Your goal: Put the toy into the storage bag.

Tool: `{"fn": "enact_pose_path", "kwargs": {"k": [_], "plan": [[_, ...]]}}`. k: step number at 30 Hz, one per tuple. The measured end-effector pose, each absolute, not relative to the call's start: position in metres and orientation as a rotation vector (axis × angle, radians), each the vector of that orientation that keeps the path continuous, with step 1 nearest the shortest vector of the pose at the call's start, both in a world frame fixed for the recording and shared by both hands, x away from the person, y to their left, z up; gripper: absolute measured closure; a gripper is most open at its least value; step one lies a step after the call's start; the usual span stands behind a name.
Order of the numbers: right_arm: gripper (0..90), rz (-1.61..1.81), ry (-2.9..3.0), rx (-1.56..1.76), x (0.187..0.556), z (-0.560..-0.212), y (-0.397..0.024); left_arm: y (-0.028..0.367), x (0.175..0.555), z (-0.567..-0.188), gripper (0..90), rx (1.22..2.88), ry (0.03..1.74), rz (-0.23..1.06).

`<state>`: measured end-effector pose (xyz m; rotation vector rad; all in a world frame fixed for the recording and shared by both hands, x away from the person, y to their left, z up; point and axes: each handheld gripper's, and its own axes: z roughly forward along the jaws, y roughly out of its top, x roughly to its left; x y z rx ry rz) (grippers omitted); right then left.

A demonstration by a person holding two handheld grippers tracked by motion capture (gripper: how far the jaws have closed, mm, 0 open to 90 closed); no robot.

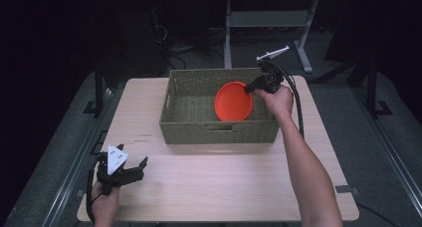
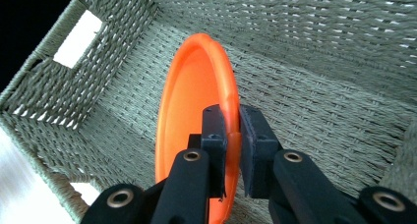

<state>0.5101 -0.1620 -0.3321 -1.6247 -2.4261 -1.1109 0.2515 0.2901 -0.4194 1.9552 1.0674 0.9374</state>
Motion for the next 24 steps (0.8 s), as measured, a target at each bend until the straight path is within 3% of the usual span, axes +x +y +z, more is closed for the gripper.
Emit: {"fn": "enact_pose_path", "kwargs": {"k": [24], "plan": [[80.1,-0.921,-2.516,-1.632,0.513,-0.354,-0.144,0.29,0.252,-0.419,12.8,1.955,1.068,0.935]]}}
